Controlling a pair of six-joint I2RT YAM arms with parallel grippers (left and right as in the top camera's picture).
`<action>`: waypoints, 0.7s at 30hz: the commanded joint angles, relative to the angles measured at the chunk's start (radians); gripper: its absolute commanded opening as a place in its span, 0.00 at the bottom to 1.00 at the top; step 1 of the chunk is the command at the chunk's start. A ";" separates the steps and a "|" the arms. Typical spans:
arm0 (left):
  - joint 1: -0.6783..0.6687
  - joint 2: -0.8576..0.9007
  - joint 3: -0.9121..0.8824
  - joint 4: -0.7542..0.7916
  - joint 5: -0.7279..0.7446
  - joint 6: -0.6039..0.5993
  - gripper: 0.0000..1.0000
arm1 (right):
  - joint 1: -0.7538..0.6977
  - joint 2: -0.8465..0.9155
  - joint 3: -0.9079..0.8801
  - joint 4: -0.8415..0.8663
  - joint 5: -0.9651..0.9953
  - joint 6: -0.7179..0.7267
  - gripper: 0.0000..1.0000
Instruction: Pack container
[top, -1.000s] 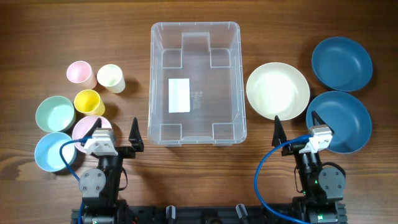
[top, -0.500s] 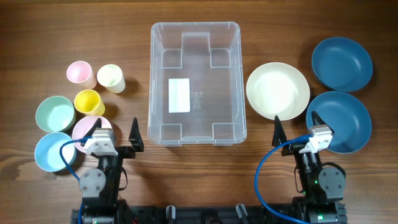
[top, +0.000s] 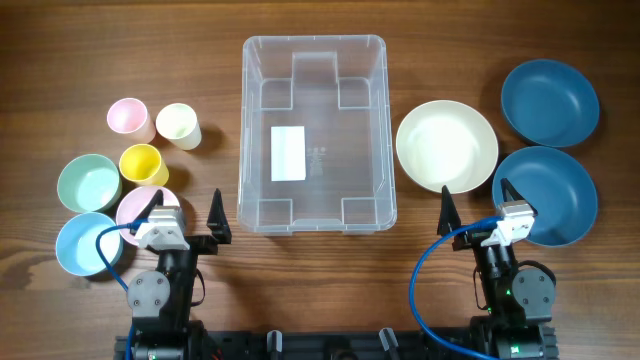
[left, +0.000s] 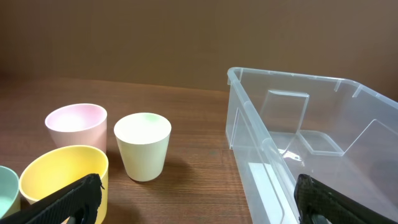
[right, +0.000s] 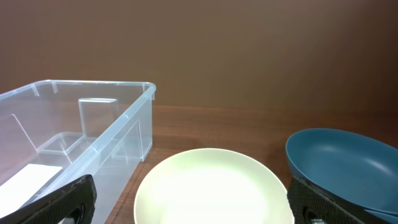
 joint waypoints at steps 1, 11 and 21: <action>0.006 -0.007 -0.010 0.000 -0.003 0.020 1.00 | -0.004 -0.003 -0.001 0.003 0.015 0.024 1.00; 0.006 0.069 0.038 -0.017 -0.006 -0.136 1.00 | -0.004 0.218 0.058 0.000 0.016 0.203 1.00; 0.006 0.706 0.714 -0.378 -0.005 -0.135 1.00 | -0.004 0.903 0.759 -0.390 -0.075 0.116 1.00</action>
